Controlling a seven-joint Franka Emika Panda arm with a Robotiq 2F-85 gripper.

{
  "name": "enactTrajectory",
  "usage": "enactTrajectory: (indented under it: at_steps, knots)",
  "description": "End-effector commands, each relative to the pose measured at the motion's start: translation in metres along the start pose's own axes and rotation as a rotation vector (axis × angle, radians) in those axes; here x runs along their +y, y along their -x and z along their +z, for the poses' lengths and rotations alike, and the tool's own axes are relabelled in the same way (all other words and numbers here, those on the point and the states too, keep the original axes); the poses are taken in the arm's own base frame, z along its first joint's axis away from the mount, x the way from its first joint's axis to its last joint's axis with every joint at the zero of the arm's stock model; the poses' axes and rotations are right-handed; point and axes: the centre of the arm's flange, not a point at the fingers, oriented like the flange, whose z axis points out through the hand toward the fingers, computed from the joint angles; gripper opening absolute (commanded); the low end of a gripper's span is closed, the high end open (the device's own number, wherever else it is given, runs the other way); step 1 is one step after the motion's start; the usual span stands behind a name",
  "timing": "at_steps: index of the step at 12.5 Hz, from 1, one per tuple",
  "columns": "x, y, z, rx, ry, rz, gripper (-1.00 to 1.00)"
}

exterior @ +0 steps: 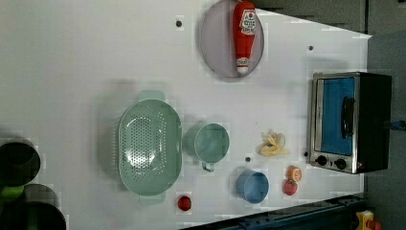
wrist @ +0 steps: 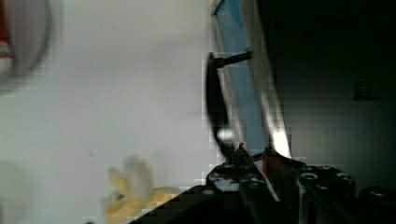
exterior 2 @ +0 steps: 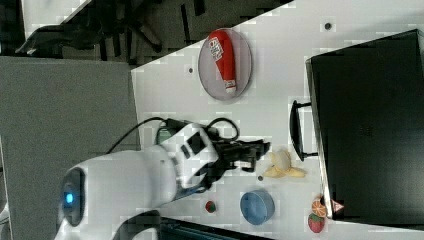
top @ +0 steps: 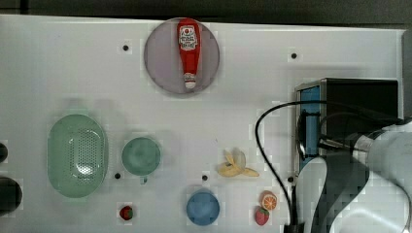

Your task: Flap open oven.

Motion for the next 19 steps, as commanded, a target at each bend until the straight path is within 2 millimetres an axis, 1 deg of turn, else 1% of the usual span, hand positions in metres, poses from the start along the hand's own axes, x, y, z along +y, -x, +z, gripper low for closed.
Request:
enactTrajectory:
  at_steps: [1, 4, 7, 8, 13, 16, 17, 19]
  knots:
    - [-0.006, -0.015, 0.045, -0.035, 0.024, -0.176, -0.65]
    - [0.002, -0.021, 0.080, -0.035, 0.054, -0.164, -0.65]
    - [-0.003, -0.016, 0.111, -0.034, 0.065, -0.171, -0.65]
    - [-0.006, -0.014, 0.118, -0.031, 0.066, -0.178, -0.65]
    - [-0.015, -0.008, 0.142, -0.014, 0.076, -0.189, -0.65]
    - [-0.017, -0.010, 0.147, 0.000, 0.089, -0.171, -0.65]
    - [-0.021, -0.010, 0.148, -0.005, 0.092, -0.175, -0.65]
    - [-0.037, -0.013, 0.150, -0.020, 0.138, -0.229, -0.65]
